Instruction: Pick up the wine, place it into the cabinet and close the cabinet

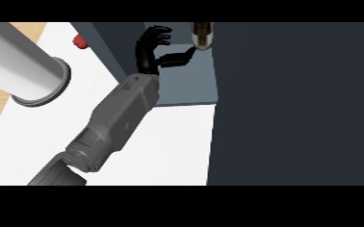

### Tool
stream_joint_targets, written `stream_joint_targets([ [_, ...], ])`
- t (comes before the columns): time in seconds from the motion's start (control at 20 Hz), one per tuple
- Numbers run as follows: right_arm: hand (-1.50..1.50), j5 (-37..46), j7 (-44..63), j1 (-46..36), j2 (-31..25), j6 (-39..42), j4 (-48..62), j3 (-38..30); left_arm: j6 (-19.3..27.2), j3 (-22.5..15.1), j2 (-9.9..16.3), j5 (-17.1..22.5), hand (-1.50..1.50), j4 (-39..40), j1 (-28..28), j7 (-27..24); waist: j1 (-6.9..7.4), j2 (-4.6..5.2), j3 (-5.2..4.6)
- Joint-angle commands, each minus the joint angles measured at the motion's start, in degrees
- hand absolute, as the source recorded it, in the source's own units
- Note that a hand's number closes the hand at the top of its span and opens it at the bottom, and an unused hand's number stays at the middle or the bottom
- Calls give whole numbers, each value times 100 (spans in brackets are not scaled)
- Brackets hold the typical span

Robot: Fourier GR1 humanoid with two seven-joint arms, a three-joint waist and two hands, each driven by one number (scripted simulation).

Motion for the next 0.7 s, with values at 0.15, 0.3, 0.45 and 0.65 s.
stream_joint_targets([
  [0.15,-150,-501,299,101,67,-24,-686,-12,424,-141,98,-433,-150,816,-501,66,-62,8,3],
  [0.3,-150,-727,412,17,22,39,-700,-139,70,-122,312,-484,-150,905,-551,248,-4,-1,3],
  [0.45,-150,-633,454,119,30,11,-835,-113,295,-45,165,-500,-150,1097,-543,122,-89,20,2],
  [0.65,-150,-504,481,-166,130,-10,-649,74,580,-2,121,-550,-150,1266,-667,77,-120,59,-4],
])
